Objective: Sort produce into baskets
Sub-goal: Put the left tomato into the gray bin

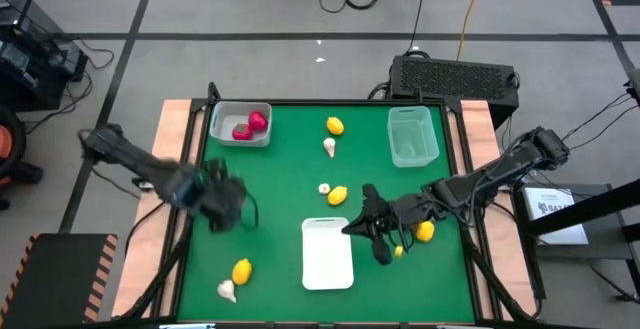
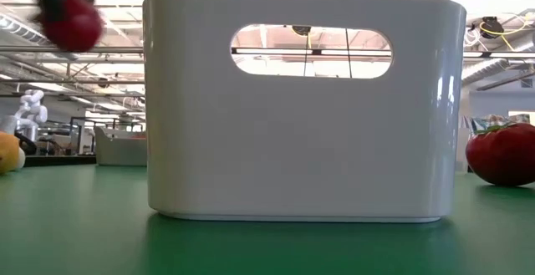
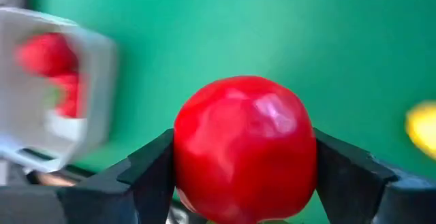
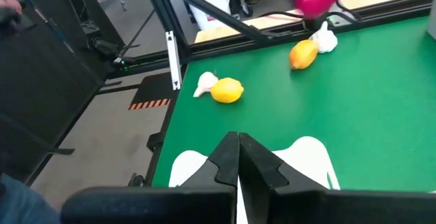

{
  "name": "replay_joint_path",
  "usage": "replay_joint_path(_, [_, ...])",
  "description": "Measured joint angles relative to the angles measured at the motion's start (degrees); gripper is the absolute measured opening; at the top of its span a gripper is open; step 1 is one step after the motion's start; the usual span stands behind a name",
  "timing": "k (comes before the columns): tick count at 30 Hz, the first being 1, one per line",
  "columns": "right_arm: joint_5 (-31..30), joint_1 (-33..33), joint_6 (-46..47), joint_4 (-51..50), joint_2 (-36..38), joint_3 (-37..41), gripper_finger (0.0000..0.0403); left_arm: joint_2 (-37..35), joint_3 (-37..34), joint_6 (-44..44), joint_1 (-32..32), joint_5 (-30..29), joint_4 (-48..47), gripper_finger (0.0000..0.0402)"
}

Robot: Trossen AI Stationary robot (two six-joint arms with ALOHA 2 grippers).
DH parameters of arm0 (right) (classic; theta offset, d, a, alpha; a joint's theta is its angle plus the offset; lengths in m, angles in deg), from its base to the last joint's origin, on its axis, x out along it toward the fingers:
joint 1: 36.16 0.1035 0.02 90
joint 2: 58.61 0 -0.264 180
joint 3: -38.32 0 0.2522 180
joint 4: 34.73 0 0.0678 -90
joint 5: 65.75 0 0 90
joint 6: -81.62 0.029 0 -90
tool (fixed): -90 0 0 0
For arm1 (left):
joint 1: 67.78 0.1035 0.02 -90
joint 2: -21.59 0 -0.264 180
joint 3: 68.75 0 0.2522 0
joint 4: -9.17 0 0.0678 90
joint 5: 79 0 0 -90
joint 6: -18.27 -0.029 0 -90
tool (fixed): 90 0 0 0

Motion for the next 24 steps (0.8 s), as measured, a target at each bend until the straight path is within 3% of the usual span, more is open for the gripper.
replay_joint_path(5, [0.0, -1.5, 0.0, 0.6, 0.0, 0.0, 0.0, -8.2, 0.0, 0.0, 15.0, -11.0, 1.6, 0.0287])
replay_joint_path(9, [0.0, -2.8, 0.0, 2.4, 0.0, 0.0, 0.0, -12.0, -0.9, -0.6, 29.2, -13.7, 7.4, 0.0287])
replay_joint_path(12, [-0.1, -3.6, 0.0, 3.0, 0.0, 0.0, 0.0, -12.6, -1.7, -3.8, 40.1, -11.2, 12.2, 0.0287])
replay_joint_path(19, [0.0, -4.1, 3.3, 3.1, 0.0, 0.0, 0.0, -7.4, -5.4, -10.5, 62.5, 2.9, 21.2, 0.0287])
replay_joint_path(24, [0.1, -3.6, 6.0, 3.0, 0.0, 0.0, 0.0, 0.7, -6.2, -12.5, 72.7, 4.4, 21.3, 0.0287])
